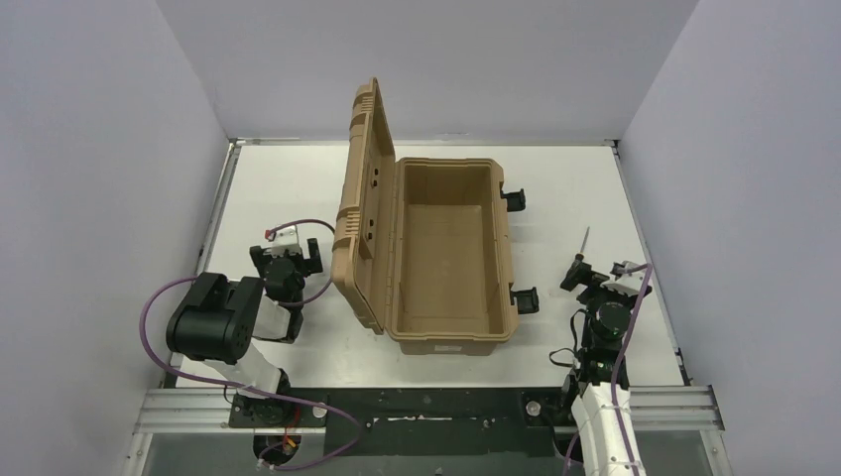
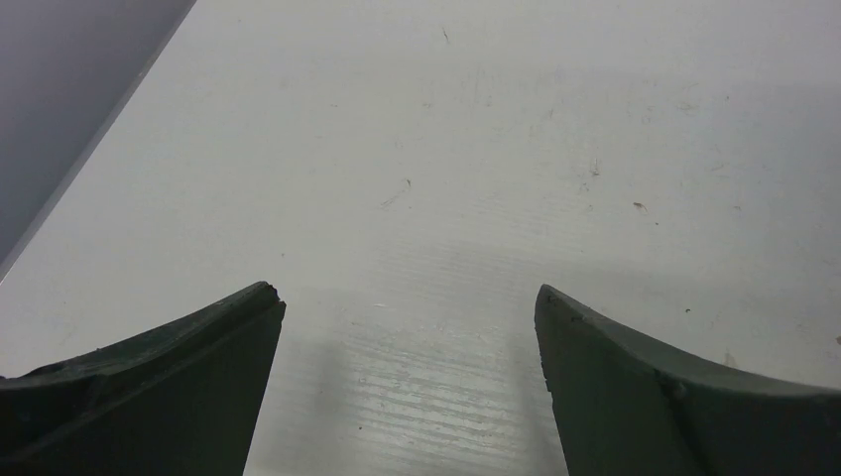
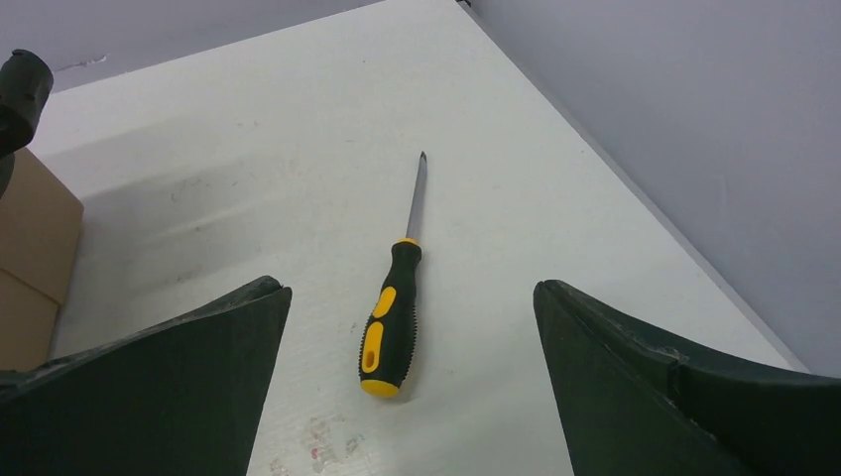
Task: Put the screwdriver in the bin
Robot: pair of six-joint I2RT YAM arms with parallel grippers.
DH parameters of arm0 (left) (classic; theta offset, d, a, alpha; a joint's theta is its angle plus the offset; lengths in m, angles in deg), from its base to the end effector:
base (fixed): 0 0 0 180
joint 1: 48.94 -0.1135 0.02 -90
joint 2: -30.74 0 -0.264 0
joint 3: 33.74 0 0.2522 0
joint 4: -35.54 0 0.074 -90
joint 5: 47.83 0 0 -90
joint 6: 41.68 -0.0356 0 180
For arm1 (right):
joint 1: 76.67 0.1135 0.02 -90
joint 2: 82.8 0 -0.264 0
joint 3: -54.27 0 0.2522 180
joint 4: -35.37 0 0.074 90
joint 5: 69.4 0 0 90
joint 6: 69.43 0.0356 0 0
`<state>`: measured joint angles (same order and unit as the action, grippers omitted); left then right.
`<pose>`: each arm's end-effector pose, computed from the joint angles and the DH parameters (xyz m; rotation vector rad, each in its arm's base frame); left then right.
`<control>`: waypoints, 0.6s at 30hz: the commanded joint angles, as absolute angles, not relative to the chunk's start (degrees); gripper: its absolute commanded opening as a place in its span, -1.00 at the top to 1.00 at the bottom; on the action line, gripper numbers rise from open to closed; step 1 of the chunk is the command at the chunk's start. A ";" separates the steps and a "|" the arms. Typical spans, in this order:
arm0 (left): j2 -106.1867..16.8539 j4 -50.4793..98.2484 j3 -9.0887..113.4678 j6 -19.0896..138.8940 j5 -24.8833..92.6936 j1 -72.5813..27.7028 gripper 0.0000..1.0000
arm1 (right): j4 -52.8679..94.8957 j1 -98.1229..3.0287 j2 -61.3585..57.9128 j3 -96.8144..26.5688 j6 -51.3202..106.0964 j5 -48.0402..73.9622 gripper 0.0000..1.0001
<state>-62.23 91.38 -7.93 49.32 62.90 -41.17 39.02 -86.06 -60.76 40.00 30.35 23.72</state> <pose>0.2363 -0.0195 0.1237 -0.1577 1.7530 0.2083 0.1323 -0.0238 0.1706 0.3145 1.6124 -0.0395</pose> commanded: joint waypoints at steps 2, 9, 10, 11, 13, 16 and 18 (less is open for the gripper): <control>-61.80 93.61 -6.53 49.82 62.43 -41.45 -0.94 | 45.89 -86.25 -58.86 39.04 32.46 25.73 -1.00; -62.09 93.86 -6.53 49.35 62.56 -41.36 -0.94 | 28.54 -86.42 -43.30 18.28 43.18 37.44 -1.00; -62.15 93.82 -6.47 49.30 62.51 -41.32 -0.94 | 25.09 -86.43 -39.24 13.85 41.55 35.56 -1.00; -62.05 93.78 -6.52 49.29 62.57 -41.30 -0.94 | 21.23 -86.43 -34.39 9.47 40.15 33.27 -1.00; -61.97 93.77 -6.53 49.28 62.57 -41.37 -0.94 | 12.70 -86.43 -25.00 0.58 38.09 29.23 -1.00; -61.88 93.61 -6.53 49.46 62.50 -41.29 -0.94 | 2.59 -86.43 -12.42 -10.27 38.23 26.73 -1.00; -61.87 93.60 -6.53 49.60 62.57 -41.23 -0.94 | -1.91 -86.52 -5.87 -14.58 39.11 26.31 -1.00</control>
<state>-62.23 91.41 -7.93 49.30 62.88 -41.17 15.37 -86.39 -16.43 -8.02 39.03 29.14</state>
